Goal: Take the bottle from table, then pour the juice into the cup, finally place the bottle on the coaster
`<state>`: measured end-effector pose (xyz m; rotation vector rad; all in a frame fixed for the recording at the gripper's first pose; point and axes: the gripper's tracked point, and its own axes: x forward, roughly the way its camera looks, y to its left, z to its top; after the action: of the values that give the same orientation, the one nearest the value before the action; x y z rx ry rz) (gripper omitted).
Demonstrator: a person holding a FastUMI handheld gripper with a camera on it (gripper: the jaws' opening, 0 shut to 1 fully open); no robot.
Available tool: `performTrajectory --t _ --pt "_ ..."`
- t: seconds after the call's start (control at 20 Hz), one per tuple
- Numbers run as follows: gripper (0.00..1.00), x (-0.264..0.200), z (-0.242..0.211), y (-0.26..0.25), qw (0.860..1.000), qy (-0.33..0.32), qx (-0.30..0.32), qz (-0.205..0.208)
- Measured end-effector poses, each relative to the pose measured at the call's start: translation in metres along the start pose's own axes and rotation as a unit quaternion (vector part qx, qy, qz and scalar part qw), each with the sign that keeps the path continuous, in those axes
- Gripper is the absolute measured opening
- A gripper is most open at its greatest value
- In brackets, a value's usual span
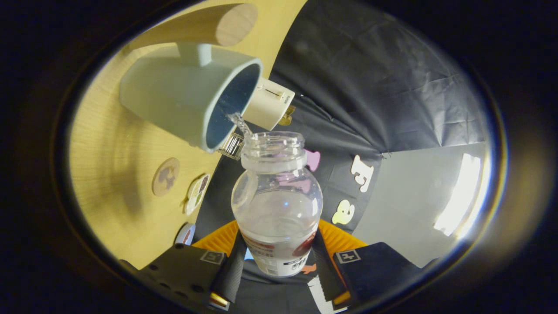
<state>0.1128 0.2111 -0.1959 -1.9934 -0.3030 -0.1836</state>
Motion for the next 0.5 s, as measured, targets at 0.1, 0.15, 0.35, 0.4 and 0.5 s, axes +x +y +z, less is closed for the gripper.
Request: performTrajectory --t 0.1,0.15,0.35,0.4,0.5 --pt "0.8 -0.001 0.001 0.0 1.0 -0.001 -0.005 0.001" --pt "0.8 0.0 0.002 0.0 1.0 -0.003 -0.007 0.001" --pt "0.8 0.001 0.006 -0.01 1.0 -0.011 -0.024 -0.015" --pt "0.8 0.002 0.008 -0.011 0.999 -0.013 -0.028 -0.02" --pt "0.8 0.0 0.009 -0.015 0.999 -0.017 -0.037 -0.028"
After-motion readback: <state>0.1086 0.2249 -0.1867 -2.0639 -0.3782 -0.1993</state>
